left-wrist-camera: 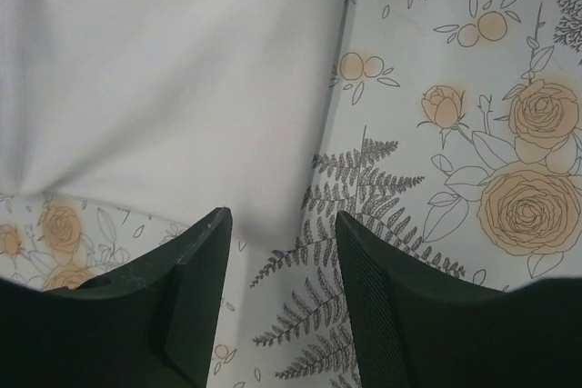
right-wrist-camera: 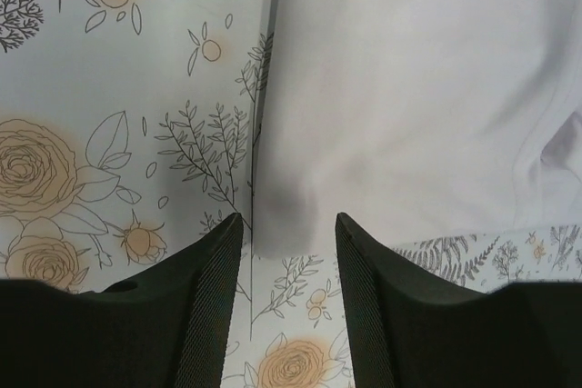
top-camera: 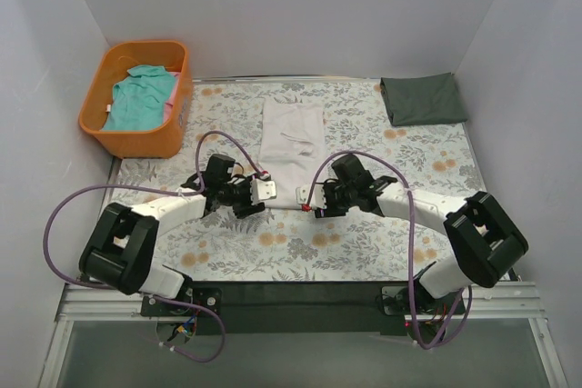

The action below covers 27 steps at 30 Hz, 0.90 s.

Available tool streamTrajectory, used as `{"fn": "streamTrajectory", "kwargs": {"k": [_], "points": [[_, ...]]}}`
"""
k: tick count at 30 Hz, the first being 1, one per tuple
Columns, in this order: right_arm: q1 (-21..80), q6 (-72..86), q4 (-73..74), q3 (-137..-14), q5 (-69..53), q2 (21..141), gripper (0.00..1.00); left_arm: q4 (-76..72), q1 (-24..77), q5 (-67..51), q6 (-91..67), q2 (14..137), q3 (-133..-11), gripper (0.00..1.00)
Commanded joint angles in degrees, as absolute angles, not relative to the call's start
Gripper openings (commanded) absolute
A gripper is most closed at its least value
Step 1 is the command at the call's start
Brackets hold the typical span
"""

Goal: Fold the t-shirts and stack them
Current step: Fold the tshirt

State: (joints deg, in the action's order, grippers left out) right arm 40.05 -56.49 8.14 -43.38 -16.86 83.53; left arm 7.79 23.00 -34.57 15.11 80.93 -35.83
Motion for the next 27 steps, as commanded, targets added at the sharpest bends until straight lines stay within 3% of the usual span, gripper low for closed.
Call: {"fn": "streamTrajectory", "kwargs": {"k": [1, 7, 16, 23, 26, 27], "points": [[41.31, -60.47, 3.60, -42.45, -15.38, 86.12, 0.44, 3.26, 24.78, -33.49, 18.89, 83.39, -34.72, 0.47], [41.40, -60.12, 3.86, -42.89, -13.63, 90.61, 0.40, 2.81, 25.23, -32.43, 17.84, 88.41, -36.65, 0.43], [41.40, -59.86, 6.85, -41.05, -13.97, 87.10, 0.43, 3.95, 25.22, -32.61, 19.16, 87.19, -34.98, 0.31], [41.31, -59.68, 7.47, -39.38, -13.89, 86.31, 0.41, 4.13, 25.31, -32.17, 17.84, 87.01, -34.98, 0.27], [41.40, -58.28, 7.38, -40.95, -14.50, 89.28, 0.36, 4.65, 25.31, -32.34, 17.32, 87.45, -35.24, 0.23], [41.40, -58.01, 7.30, -41.57, -13.98, 90.34, 0.27, 4.83, 25.23, -32.43, 17.40, 87.71, -35.51, 0.21]]}}
